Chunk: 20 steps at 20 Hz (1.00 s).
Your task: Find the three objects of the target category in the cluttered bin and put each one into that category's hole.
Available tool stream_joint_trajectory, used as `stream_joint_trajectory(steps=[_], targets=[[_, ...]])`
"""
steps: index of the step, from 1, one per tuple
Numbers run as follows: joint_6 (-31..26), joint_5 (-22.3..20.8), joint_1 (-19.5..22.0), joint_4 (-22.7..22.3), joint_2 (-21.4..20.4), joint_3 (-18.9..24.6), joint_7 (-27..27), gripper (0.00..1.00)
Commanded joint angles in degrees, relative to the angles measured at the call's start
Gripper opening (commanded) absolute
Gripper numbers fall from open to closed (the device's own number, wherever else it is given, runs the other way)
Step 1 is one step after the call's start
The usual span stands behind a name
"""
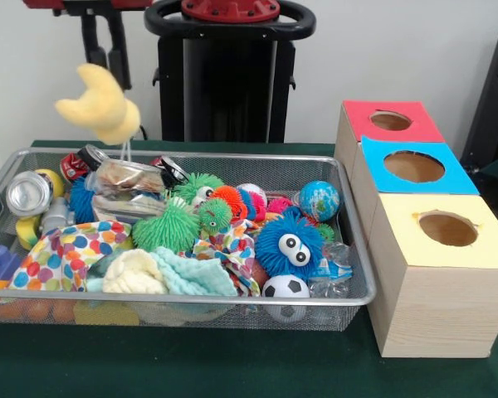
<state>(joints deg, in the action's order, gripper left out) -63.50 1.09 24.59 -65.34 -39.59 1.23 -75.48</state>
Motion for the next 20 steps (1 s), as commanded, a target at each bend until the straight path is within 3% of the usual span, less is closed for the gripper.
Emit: stream_joint_trajectory(steps=[1, 5, 8, 12, 16, 20], targets=[[0.1, -2.4, 0.3, -7.1, 1.2, 5.1, 4.0, 0.0], [-4.2, 3.3, -0.7, -9.9, 0.9, 7.2, -1.7, 0.0], [-8.2, 6.6, 0.2, -11.7, 1.1, 9.7, -0.4, 0.0], [-13.0, 6.7, 2.3, -12.6, 1.3, 11.7, 5.1, 0.0], [-17.1, 5.0, 3.9, -10.1, 3.3, 13.2, 7.2, 0.0], [-29.1, 0.3, 4.7, -3.9, 6.7, 13.6, 7.6, 0.0]])
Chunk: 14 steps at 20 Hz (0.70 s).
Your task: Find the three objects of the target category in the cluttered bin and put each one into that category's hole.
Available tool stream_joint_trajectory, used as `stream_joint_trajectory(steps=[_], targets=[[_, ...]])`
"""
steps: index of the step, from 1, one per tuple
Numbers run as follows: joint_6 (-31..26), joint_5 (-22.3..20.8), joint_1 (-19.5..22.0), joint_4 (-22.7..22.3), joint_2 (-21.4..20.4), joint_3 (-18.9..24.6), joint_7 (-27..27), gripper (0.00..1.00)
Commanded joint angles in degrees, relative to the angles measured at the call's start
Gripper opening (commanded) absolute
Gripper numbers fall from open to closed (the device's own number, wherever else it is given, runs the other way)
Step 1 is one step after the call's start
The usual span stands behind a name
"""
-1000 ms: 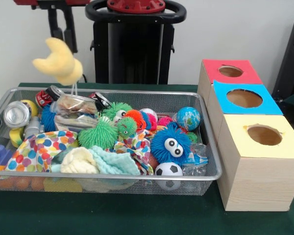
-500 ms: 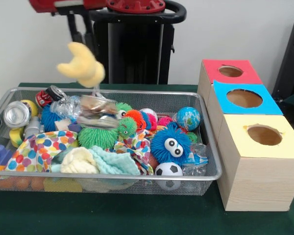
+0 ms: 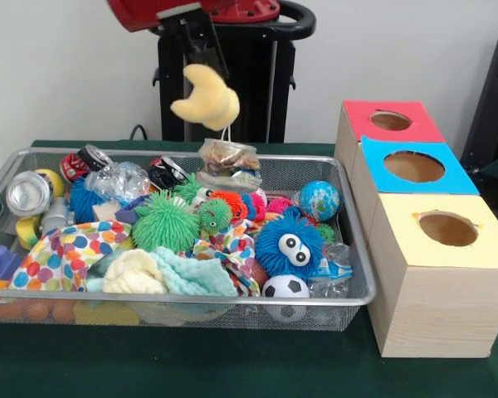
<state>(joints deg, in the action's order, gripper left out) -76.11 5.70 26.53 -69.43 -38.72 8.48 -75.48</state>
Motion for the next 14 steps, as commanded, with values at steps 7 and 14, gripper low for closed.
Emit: stream_joint_trajectory(steps=[7, 14], targets=[[-23.5, -8.6, 4.1, 3.2, 7.0, 6.8, 7.7, 0.0], [-27.7, -12.9, 4.9, 2.4, 6.8, 6.6, 7.2, 0.0]])
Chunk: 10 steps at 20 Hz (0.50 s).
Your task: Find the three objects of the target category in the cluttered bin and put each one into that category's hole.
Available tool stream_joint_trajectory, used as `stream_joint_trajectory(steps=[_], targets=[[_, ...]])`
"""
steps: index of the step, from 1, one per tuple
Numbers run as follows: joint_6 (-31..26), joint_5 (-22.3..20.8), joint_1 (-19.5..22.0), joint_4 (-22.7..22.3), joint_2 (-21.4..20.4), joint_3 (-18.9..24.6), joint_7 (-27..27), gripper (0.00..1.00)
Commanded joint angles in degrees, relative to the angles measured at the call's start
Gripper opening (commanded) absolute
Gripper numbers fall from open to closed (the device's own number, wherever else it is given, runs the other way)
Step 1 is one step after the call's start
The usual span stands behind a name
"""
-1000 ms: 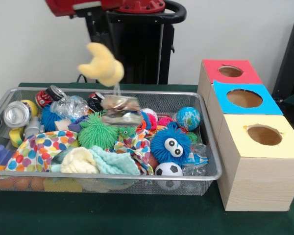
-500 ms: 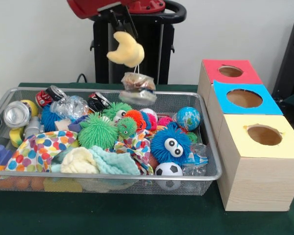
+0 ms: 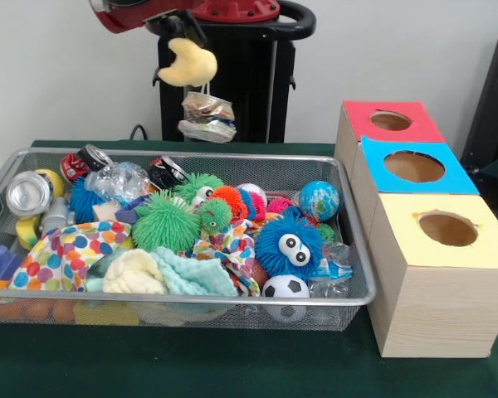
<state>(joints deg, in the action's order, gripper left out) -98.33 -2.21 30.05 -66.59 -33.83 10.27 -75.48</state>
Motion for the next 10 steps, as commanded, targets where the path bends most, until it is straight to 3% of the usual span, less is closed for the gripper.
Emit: stream_joint_trajectory(steps=[1, 3, 6, 10], targets=[[-6.2, -5.5, 1.3, -0.2, 2.0, 4.8, 6.9, 0.0], [-3.2, -5.8, 1.5, -1.8, 0.8, 4.7, 6.9, 0.0], [8.7, -4.6, 2.4, -5.3, -1.9, 5.1, 8.0, 0.0], [22.7, -6.5, 2.4, -3.0, -3.7, 5.2, 6.9, 0.0]])
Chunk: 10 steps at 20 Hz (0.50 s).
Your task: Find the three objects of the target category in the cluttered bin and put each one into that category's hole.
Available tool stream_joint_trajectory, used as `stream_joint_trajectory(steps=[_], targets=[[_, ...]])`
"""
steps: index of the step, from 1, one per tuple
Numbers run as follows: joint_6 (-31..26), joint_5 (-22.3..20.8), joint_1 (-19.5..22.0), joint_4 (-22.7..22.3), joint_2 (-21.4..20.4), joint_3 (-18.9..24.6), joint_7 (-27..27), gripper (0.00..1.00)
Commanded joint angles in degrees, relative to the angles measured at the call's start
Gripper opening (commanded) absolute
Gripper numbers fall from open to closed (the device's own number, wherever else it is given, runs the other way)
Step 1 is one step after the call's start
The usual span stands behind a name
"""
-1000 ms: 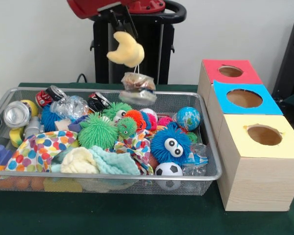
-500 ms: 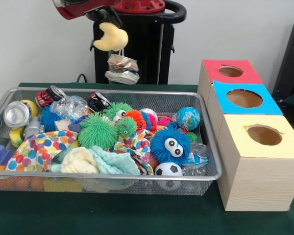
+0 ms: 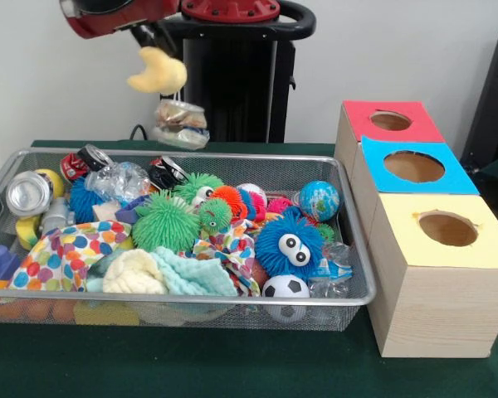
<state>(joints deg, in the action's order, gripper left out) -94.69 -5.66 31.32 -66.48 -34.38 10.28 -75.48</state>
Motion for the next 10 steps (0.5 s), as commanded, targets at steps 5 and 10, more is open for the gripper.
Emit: stream_joint_trajectory(steps=[5, 10], targets=[[37.2, -1.8, 2.2, -4.4, -6.2, 6.6, 5.0, 0.0], [34.3, -4.6, 1.6, -6.0, -8.0, 5.1, 9.3, 0.0]])
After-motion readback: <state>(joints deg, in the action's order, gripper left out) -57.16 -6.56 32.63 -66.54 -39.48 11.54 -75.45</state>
